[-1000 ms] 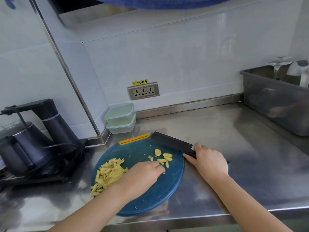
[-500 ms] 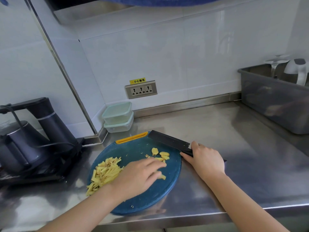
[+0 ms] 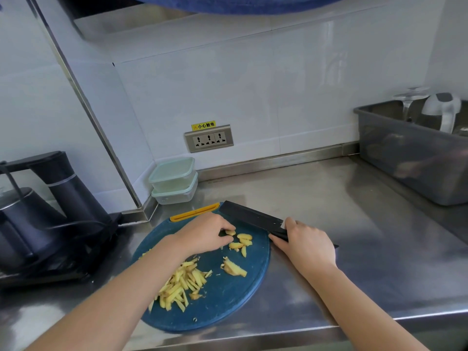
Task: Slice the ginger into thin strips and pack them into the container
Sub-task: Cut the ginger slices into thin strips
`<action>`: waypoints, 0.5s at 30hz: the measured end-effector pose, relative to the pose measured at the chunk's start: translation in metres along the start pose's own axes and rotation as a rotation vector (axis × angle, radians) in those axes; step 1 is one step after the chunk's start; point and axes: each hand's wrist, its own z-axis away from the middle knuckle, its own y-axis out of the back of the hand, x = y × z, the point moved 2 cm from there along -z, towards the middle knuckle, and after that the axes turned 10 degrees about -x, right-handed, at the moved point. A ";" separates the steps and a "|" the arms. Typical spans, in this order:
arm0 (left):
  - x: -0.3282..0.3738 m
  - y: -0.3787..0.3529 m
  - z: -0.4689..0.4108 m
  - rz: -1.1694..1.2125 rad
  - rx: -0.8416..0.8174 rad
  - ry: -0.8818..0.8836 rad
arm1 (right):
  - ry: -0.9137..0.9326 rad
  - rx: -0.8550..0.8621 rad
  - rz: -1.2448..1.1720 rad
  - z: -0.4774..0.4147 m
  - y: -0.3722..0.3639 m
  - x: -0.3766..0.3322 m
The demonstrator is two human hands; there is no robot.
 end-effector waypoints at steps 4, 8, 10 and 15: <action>0.001 0.001 -0.001 -0.007 0.038 0.026 | -0.003 0.001 0.001 0.001 0.001 0.000; 0.008 -0.004 0.008 0.216 0.189 0.109 | 0.003 0.002 -0.006 0.001 0.001 0.000; 0.015 -0.005 0.021 0.378 0.266 0.144 | 0.007 0.005 0.004 0.001 0.000 0.001; 0.030 -0.020 0.053 0.730 0.131 0.148 | 0.014 0.008 0.011 0.000 0.000 0.001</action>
